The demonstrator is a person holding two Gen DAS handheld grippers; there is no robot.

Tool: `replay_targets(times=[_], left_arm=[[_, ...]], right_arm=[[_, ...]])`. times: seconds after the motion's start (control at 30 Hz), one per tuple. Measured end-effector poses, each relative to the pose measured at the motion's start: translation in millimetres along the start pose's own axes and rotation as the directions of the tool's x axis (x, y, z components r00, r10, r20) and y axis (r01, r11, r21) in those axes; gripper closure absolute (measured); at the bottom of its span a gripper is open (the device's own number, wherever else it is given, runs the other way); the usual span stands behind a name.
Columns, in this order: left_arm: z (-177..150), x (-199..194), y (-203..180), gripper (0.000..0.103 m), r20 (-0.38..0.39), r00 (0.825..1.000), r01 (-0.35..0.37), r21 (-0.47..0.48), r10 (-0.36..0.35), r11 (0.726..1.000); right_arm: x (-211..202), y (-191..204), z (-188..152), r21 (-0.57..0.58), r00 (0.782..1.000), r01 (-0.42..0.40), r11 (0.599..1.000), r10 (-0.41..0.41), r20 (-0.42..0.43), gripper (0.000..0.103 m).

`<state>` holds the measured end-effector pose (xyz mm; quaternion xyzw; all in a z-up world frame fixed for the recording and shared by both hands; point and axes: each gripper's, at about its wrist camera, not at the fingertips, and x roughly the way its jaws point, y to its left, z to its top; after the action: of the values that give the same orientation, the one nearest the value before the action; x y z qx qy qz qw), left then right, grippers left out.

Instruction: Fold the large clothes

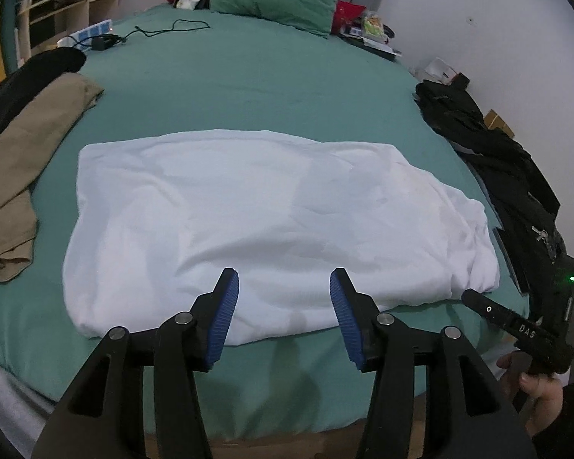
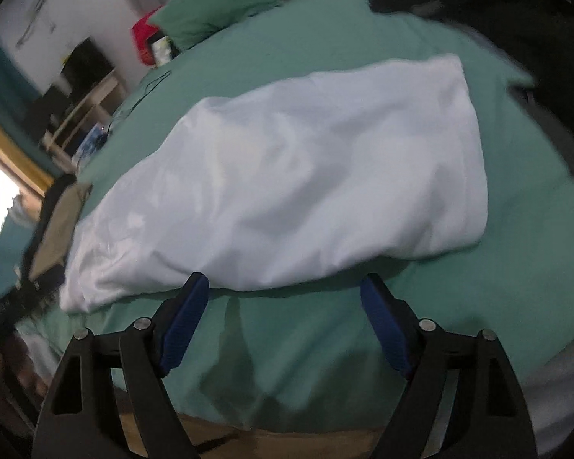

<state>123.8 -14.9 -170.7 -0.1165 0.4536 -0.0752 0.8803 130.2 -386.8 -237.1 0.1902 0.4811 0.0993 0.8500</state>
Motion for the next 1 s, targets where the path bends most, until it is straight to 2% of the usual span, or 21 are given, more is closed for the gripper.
replay_targets(times=[0.27,0.37,0.6,0.73,0.87,0.9,0.93,1.0], left_arm=[[14,22,-15,0.05,0.01,1.0,0.026,0.012,-0.026,1.0],[20,30,-26,0.05,0.012,0.999,0.043,0.024,-0.043,0.999],[39,47,-51,0.05,0.022,0.997,0.074,0.071,-0.076,0.995],[46,69,-66,0.05,0.003,1.0,0.025,0.125,-0.025,0.992],[45,107,-69,0.05,-0.093,0.996,0.001,0.119,0.01,0.993],[43,111,-69,0.05,-0.091,0.996,-0.008,0.117,0.019,0.993],[42,113,-71,0.05,-0.077,0.997,-0.021,0.126,0.03,0.992],[40,115,-76,0.05,-0.064,0.996,-0.045,0.141,0.055,0.989]], right_arm=[[10,-11,16,0.053,0.999,-0.016,0.998,0.013,0.049,0.021],[12,-8,26,0.039,0.997,-0.015,0.999,0.012,0.078,0.021],[26,-9,56,0.052,0.988,-0.076,0.996,0.069,0.137,0.021],[41,-20,65,0.111,0.977,-0.165,0.98,0.147,0.153,0.02],[45,-23,67,0.148,0.966,-0.213,0.966,0.185,0.183,0.019],[45,-22,66,0.145,0.965,-0.219,0.965,0.192,0.18,0.019],[46,-21,66,0.138,0.962,-0.235,0.962,0.21,0.173,0.022],[48,-16,66,0.12,0.963,-0.248,0.961,0.23,0.143,0.048]])
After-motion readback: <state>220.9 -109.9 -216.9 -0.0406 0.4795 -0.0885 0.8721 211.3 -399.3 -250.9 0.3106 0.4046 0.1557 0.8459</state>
